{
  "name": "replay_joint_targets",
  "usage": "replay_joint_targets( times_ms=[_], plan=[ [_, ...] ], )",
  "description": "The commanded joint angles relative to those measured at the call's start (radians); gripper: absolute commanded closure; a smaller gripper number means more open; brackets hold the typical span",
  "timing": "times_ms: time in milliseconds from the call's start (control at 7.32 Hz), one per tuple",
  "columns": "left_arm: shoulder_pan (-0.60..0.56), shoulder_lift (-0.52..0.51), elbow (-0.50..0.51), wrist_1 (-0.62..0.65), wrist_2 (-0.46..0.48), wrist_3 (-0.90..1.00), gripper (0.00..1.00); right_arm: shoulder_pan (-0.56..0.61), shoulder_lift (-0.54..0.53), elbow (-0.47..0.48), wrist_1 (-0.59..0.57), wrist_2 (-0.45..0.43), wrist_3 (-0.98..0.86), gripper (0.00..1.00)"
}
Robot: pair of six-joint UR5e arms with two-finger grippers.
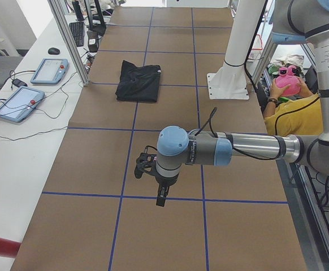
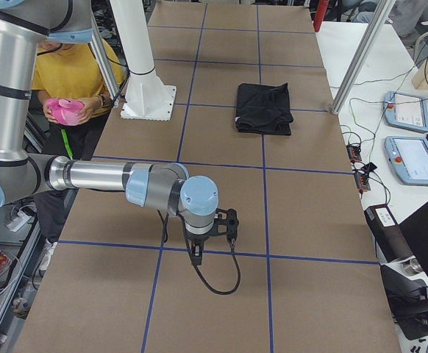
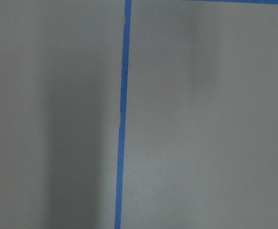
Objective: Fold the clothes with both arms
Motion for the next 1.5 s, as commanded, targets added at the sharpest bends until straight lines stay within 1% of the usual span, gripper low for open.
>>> replay_joint_targets(
  times_ms=[0,137,273,1230,1366],
  plan=[
    [0.0,-0.001,-0.006,0.0,-0.001,-0.001,0.0,-0.068,0.0,0.001,0.094,-0.018,0.139,0.0],
    [0.0,-0.003,-0.006,0.001,-0.001,-0.002,0.0,-0.068,-0.014,0.001,0.129,-0.03,0.135,0.0],
    [0.002,-0.009,0.008,0.006,0.002,-0.004,0.0,-0.068,-0.021,0.001,0.139,-0.035,0.135,0.0],
    [0.003,-0.013,0.008,-0.003,0.002,0.002,0.0,-0.068,-0.051,-0.005,0.139,-0.031,0.136,0.0],
    [0.005,-0.013,0.013,-0.02,0.0,0.002,0.0,-0.066,-0.051,-0.004,0.14,-0.034,0.135,0.0]
  ],
)
